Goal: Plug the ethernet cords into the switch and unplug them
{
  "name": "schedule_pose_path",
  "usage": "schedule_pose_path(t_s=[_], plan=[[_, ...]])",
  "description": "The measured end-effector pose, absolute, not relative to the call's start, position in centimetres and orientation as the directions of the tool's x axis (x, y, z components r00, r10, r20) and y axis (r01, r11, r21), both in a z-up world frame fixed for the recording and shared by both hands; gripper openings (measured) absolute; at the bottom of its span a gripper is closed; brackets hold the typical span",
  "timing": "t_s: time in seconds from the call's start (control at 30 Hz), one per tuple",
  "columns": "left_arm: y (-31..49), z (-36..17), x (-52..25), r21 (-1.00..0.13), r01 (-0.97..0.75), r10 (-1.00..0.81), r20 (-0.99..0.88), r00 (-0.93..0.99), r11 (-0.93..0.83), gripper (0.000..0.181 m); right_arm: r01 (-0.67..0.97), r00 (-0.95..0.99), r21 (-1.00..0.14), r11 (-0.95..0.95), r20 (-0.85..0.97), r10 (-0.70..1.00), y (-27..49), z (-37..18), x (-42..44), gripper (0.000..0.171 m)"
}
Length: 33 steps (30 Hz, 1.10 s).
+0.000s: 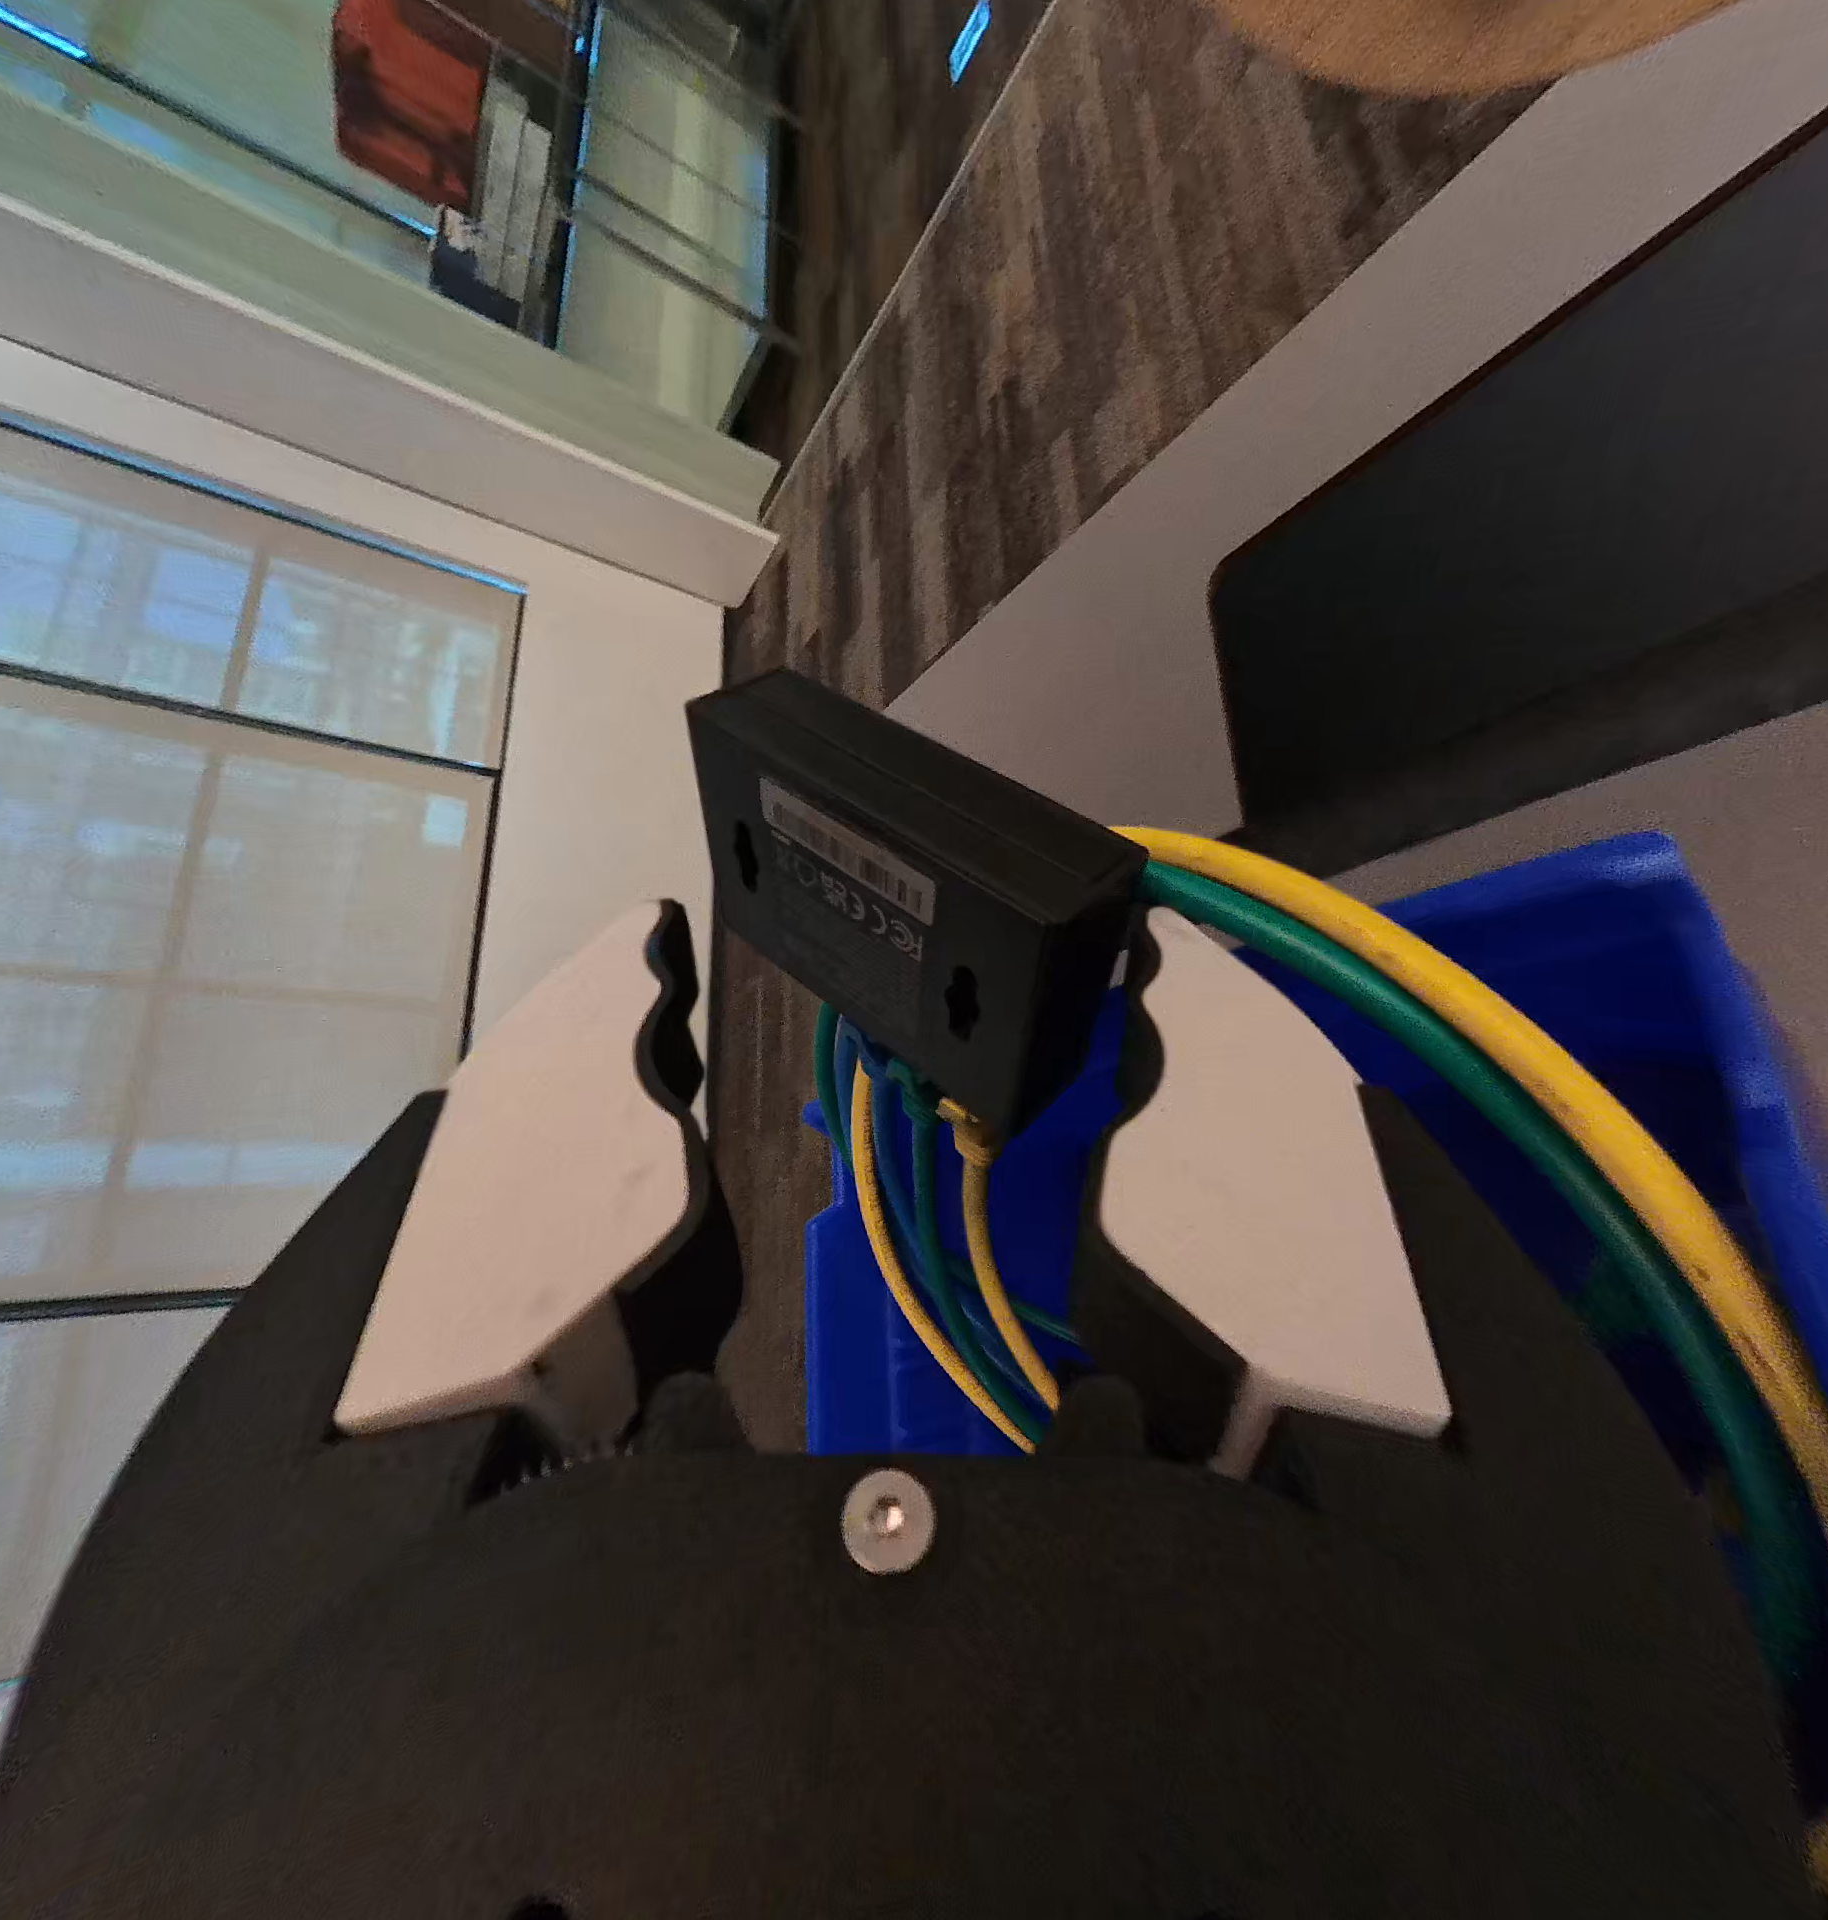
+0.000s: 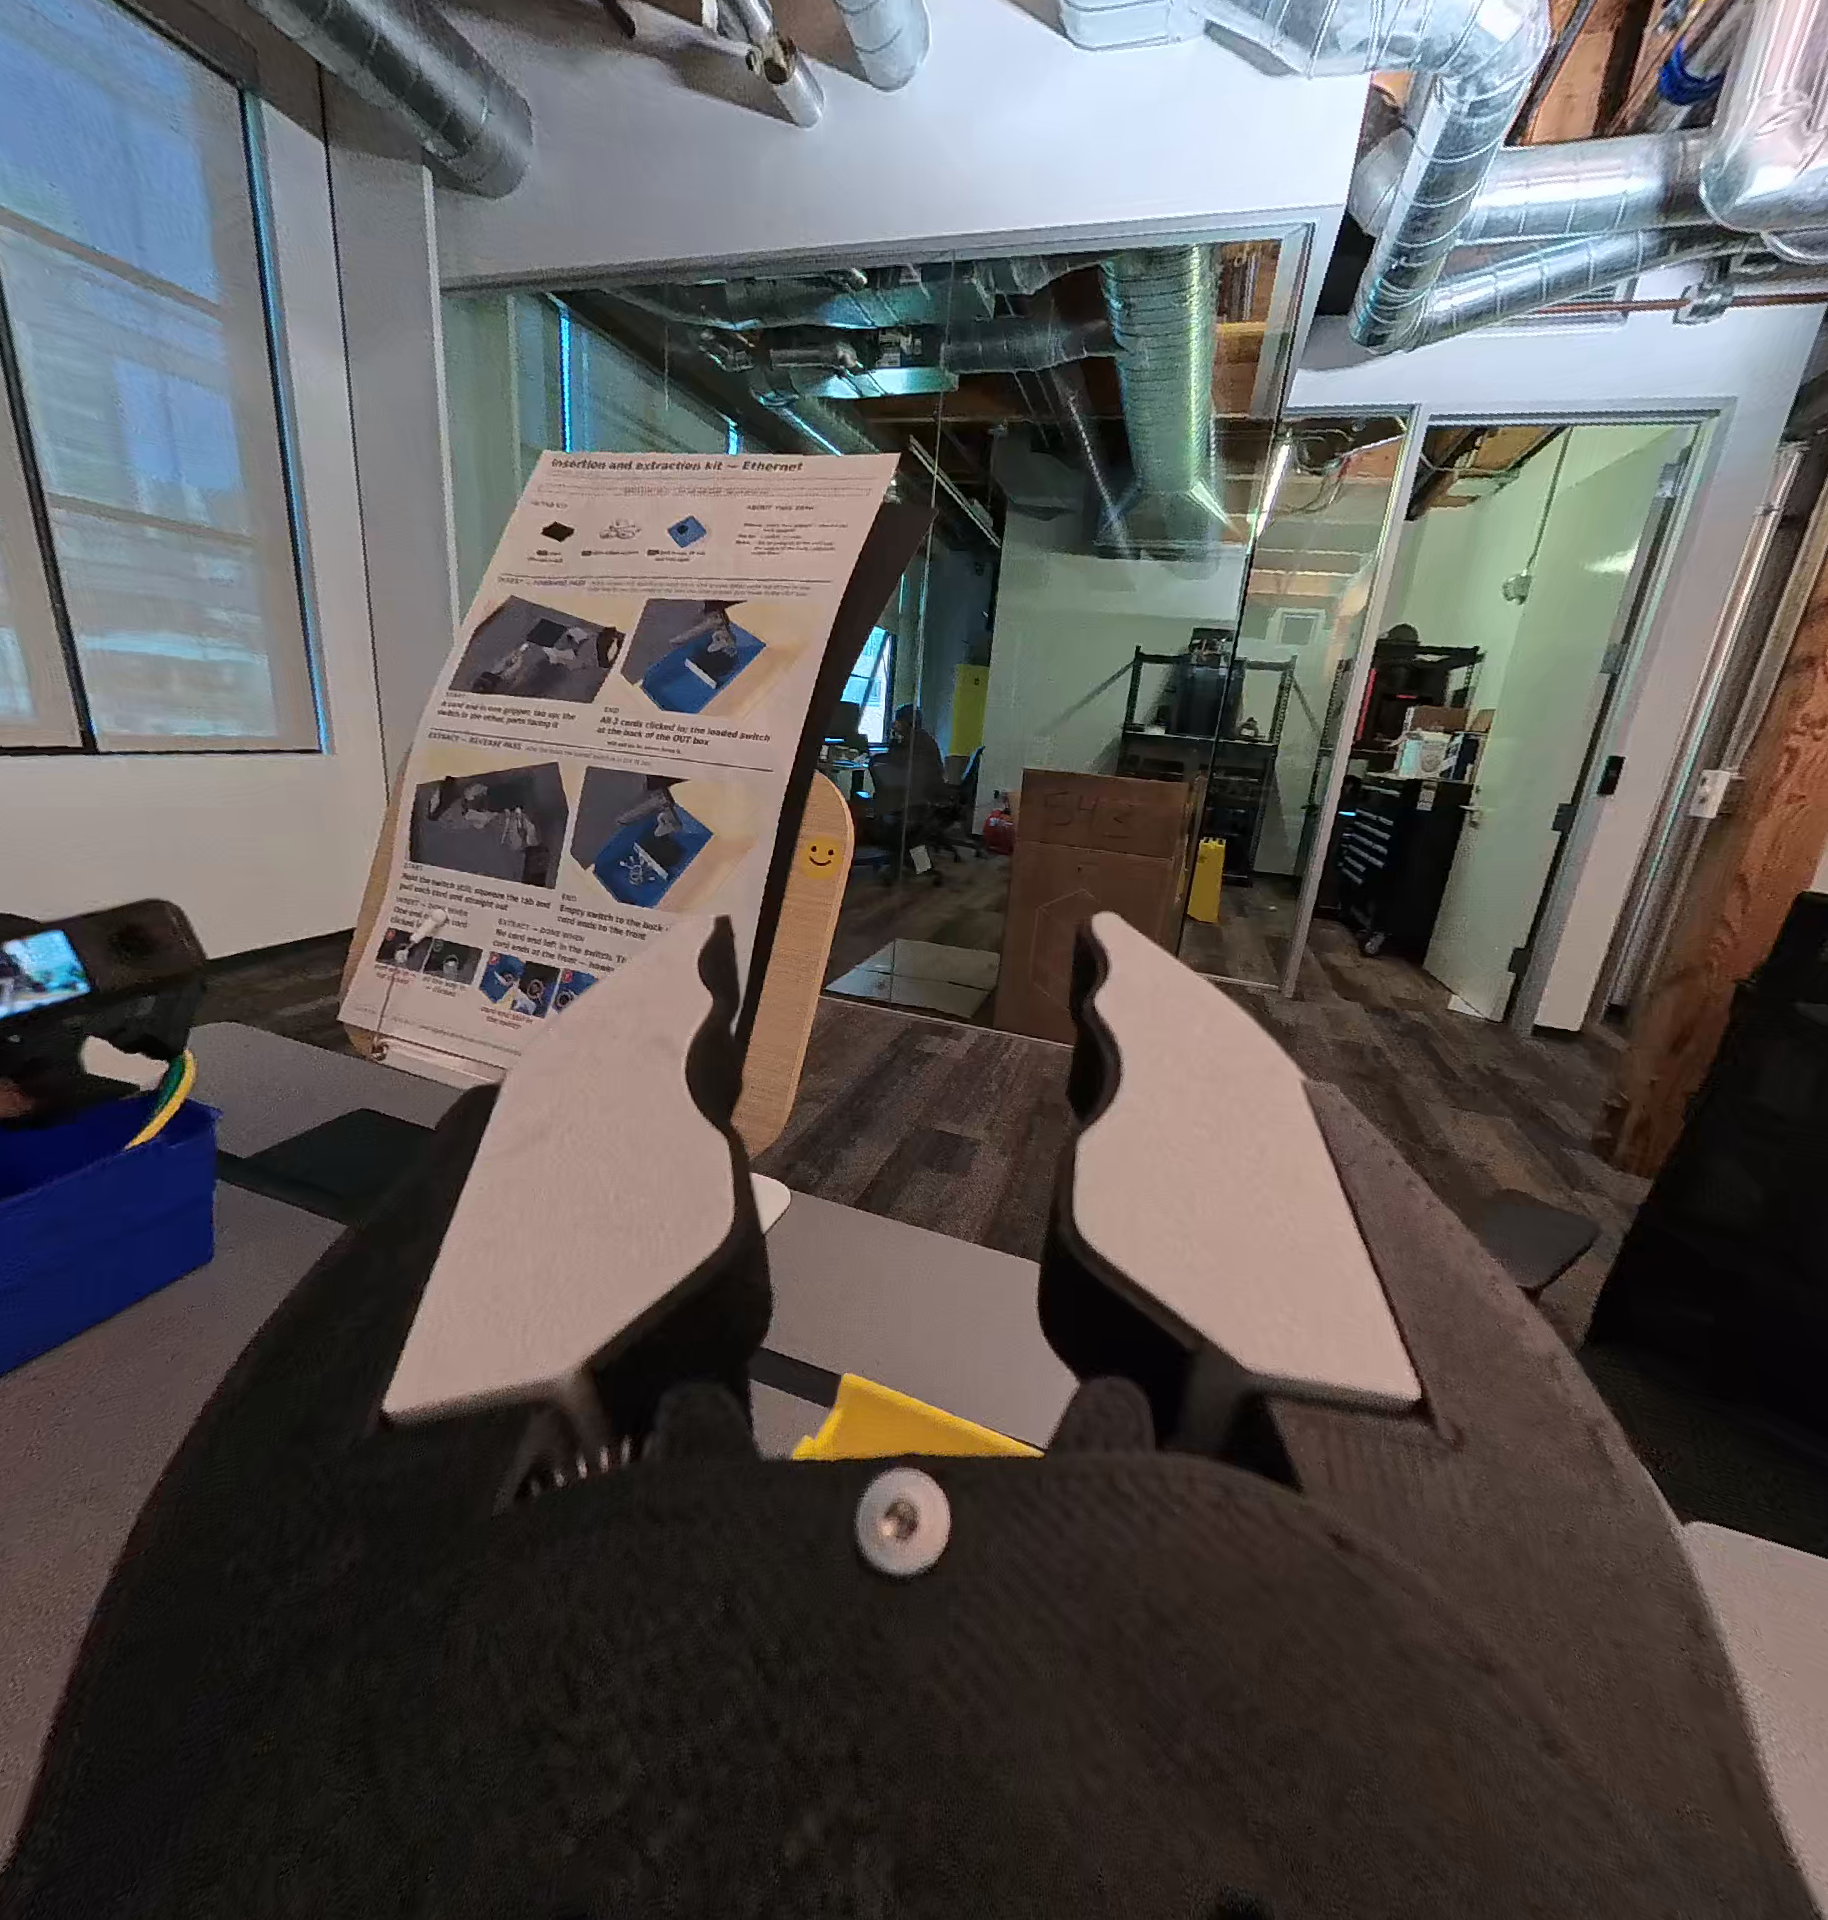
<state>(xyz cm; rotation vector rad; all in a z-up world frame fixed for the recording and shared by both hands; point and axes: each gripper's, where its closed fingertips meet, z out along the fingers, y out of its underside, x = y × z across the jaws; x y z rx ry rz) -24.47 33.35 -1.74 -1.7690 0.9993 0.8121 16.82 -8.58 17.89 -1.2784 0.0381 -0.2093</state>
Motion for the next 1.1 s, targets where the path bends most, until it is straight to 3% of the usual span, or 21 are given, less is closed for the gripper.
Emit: schedule_pose_path(t_s=[0.27, 0.43, 0.73, 1.1], plan=[[33.6, -1.7, -24.9, -0.311, -0.93, -0.217, -0.911, 0.351, -0.196, 0.04, 0.125, 0.982, -0.956, 0.266, 0.082, -0.168, -8.9, 17.7, 17.0, 0.061], [31.5, 2.3, -25.8, -0.459, -0.879, -0.203, -0.855, 0.477, -0.131, 0.03, 0.074, 0.992, -0.947, 0.313, 0.038, -0.12, -9.3, 18.3, 16.8, 0.057], [24.6, 16.9, -28.5, -0.683, -0.724, -0.155, -0.729, 0.667, 0.099, 0.028, 0.061, 0.997, -0.932, 0.357, 0.041, -0.064, -8.8, 19.0, 14.7, 0.052], [15.7, 33.8, -26.9, -0.783, -0.559, -0.275, -0.621, 0.734, 0.274, 0.027, 0.171, 0.985, -0.936, 0.308, 0.172, -0.025, -6.9, 18.4, 10.6, 0.053]])
